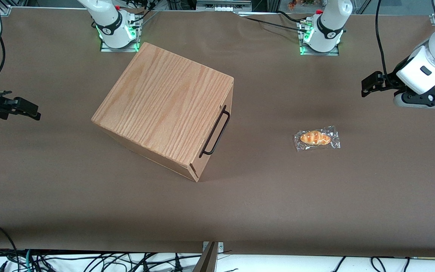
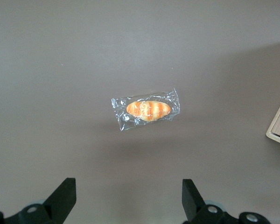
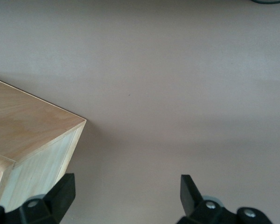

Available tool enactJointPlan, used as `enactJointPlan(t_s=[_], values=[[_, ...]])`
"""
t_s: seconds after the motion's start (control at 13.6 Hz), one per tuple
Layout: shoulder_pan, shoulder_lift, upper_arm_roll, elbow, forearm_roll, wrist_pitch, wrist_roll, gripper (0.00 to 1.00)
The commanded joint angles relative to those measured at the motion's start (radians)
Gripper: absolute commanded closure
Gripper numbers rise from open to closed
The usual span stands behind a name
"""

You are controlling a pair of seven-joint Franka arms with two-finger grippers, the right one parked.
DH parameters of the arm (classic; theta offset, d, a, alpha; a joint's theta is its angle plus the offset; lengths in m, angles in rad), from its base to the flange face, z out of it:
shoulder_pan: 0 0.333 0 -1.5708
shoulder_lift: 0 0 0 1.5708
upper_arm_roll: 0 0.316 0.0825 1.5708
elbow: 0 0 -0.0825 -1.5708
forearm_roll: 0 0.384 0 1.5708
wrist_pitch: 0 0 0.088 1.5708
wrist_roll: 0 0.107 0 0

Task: Open top drawer with left arm

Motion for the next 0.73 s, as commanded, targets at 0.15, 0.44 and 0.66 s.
enactJointPlan(t_s=[0.15, 0.44, 0.66], values=[[0.001, 0.013, -0.001, 0.033, 0.013, -0.041, 0.002, 0.00], [-0.002, 0.025, -0.003, 0.033, 0.017, -0.041, 0.003, 0.00], [0.004, 0.052, -0.001, 0.033, -0.003, -0.045, 0.006, 0.00]])
